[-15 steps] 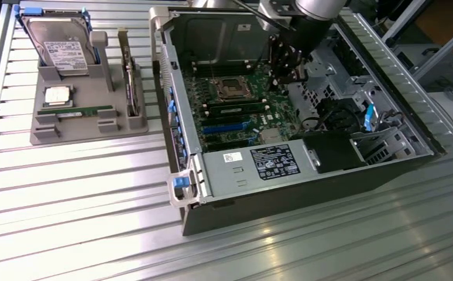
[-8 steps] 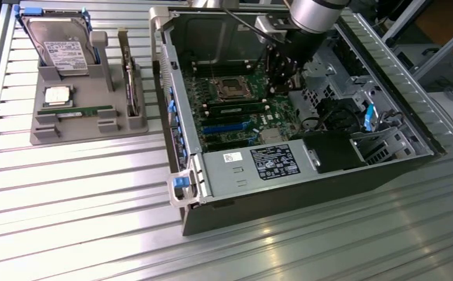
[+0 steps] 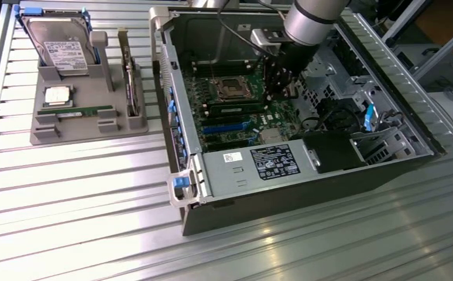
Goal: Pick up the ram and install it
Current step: 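Press down the ram until it locks into place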
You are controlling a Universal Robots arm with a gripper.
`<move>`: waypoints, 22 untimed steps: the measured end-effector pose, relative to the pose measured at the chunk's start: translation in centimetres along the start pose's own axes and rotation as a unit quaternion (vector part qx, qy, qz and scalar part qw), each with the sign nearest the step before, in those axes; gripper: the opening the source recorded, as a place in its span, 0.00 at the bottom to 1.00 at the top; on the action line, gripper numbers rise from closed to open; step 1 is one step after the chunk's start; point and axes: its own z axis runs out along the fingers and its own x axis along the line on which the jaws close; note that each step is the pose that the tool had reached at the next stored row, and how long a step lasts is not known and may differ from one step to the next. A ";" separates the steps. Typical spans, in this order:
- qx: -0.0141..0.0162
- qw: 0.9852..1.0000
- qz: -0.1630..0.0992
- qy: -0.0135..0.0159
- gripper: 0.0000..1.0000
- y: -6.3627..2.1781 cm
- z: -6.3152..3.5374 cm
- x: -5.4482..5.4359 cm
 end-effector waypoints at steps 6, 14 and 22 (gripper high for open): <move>0.004 1.000 -0.001 -0.001 0.11 1.89 -1.41 0.0; 0.004 1.000 -0.001 0.000 0.11 5.44 0.73 -0.1; 0.005 1.000 -0.001 -0.003 0.11 5.11 -1.77 0.0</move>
